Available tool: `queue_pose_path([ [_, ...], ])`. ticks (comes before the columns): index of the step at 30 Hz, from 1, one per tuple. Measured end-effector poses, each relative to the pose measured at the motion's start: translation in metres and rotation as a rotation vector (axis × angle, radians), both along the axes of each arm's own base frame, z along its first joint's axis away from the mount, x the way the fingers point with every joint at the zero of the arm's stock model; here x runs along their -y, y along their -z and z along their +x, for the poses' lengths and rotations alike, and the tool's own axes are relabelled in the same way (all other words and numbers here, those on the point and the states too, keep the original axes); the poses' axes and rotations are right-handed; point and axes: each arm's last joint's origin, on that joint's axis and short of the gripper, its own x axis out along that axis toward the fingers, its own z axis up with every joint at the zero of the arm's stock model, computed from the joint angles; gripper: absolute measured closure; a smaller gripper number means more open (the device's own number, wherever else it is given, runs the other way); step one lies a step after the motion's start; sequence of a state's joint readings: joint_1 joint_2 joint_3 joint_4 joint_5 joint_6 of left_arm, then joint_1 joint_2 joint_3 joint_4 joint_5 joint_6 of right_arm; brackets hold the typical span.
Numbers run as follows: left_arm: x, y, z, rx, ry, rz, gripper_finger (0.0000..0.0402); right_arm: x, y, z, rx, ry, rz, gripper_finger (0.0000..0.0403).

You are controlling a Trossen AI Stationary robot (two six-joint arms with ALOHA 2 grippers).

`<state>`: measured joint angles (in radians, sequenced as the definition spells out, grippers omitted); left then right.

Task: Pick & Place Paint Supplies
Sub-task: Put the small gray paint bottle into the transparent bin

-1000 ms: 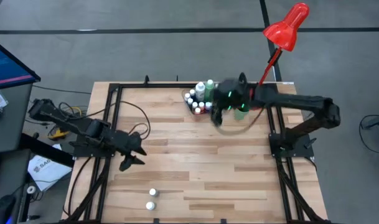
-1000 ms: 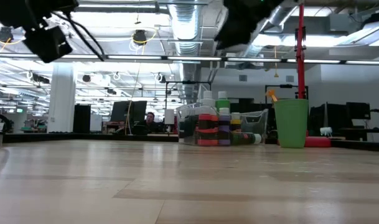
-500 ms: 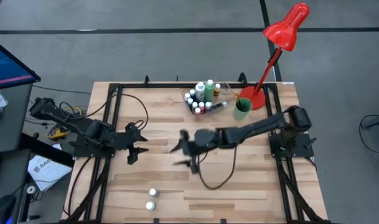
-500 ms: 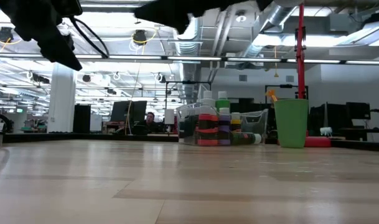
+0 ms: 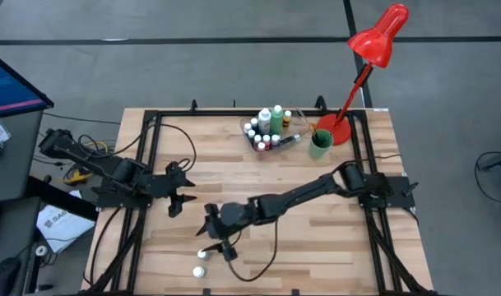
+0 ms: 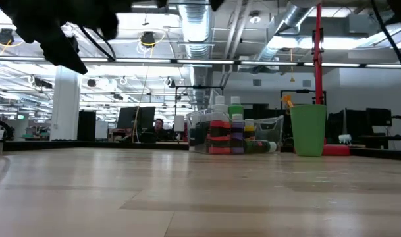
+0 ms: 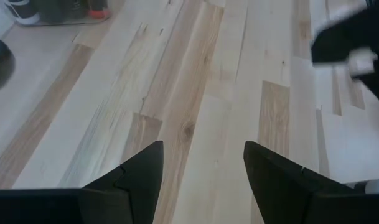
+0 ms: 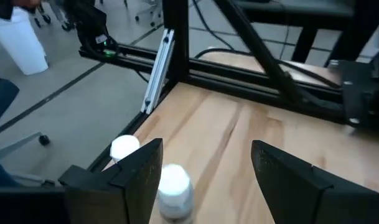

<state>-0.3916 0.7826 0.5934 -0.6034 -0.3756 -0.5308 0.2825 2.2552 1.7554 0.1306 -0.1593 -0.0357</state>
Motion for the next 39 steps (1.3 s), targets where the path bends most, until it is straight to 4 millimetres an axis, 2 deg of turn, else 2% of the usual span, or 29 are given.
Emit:
queue_pose_path([
  [8, 0.0, 0.0, 0.0, 0.001, 0.001, 0.0, 0.0192, -0.025, 0.02, 0.024, -0.079, -0.03, -0.023, 0.0163],
  [15, 0.0, 0.0, 0.0, 0.004, 0.002, -0.001, 0.0192, -0.028, 0.042, 0.033, -0.122, -0.026, -0.028, 0.0163],
  [21, 0.0, 0.0, 0.0, 0.006, 0.002, -0.002, 0.0192, -0.028, 0.051, 0.032, -0.158, -0.022, -0.032, 0.0166],
  [39, 0.0, -0.001, 0.001, 0.01, -0.004, 0.003, 0.0192, -0.027, 0.055, 0.03, -0.207, -0.025, -0.055, 0.0257],
])
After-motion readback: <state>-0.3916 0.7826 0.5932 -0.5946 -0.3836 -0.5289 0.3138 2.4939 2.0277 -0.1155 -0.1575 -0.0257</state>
